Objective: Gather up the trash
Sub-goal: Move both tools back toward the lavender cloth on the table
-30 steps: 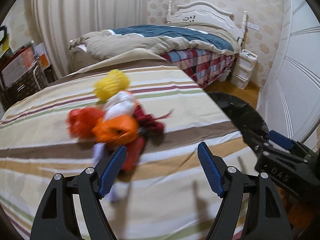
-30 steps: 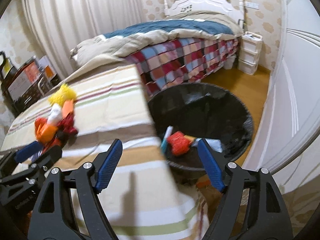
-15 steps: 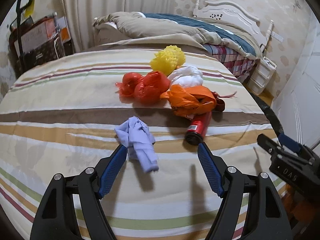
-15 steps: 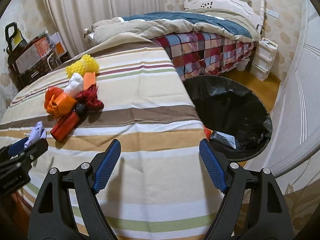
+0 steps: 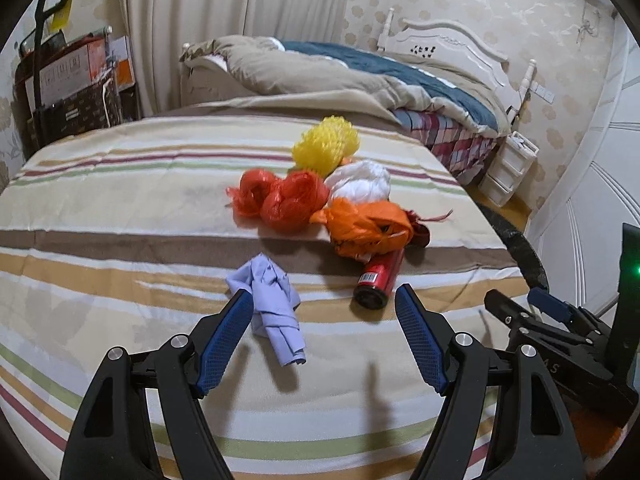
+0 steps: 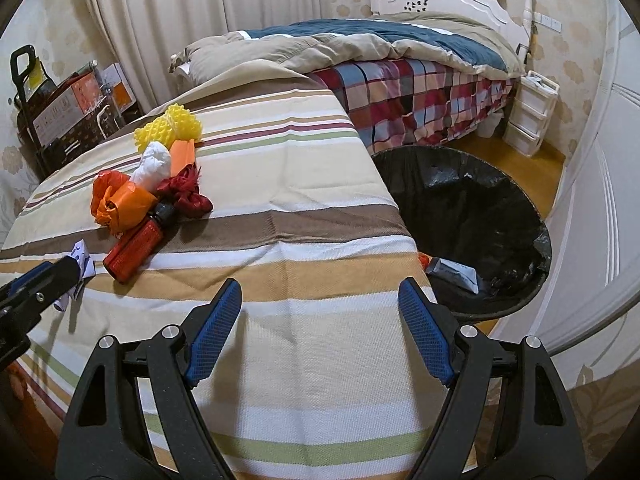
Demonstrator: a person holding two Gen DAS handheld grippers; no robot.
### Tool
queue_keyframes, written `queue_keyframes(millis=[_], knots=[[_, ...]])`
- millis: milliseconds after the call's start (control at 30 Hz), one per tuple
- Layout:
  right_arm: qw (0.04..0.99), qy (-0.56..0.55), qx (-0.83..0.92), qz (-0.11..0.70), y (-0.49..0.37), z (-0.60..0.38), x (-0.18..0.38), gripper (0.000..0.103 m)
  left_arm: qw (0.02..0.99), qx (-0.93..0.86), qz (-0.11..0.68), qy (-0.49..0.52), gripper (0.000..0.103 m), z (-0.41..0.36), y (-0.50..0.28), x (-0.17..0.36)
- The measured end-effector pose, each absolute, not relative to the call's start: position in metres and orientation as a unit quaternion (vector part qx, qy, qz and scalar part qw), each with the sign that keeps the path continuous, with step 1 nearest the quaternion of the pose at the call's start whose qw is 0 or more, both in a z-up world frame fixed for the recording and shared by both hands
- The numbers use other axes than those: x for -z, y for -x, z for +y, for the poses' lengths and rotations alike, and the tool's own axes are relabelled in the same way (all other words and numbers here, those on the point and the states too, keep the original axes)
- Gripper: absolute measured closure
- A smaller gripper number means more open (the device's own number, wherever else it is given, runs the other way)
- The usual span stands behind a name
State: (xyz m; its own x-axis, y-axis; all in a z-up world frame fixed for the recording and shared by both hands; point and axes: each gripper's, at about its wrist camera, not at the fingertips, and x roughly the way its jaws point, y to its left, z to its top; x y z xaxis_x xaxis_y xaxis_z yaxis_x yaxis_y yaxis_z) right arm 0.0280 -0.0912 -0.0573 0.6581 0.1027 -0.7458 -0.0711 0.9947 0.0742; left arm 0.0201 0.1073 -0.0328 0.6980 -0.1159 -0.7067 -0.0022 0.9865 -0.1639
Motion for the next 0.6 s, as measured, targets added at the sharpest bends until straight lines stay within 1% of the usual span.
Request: queue_keyframes(millis=[300,467,533,600], knots=[[0.911,-0.024,-0.051,0.408,-0.027,-0.093,0.057,0.024,0.917,0.003,0.393,0.066,0.03,0.117,-0.022,0.036],[0.912,-0.022,-0.05,0.407,-0.027,-0.092,0.056,0.024,0.91,-0.015,0.409,0.063,0.031,0.127,-0.027,0.045],[0.912,-0.022,-0.051,0.407,-0.027,-0.092,0.056,0.024,0.905,-0.015,0.421,0.061,0.033,0.129,-0.03,0.05],[0.911,-0.019,-0.054,0.408,-0.027,-0.089,0.056,0.024,0.897,-0.008,0.435,0.071,0.039,0.133,-0.032,0.054]])
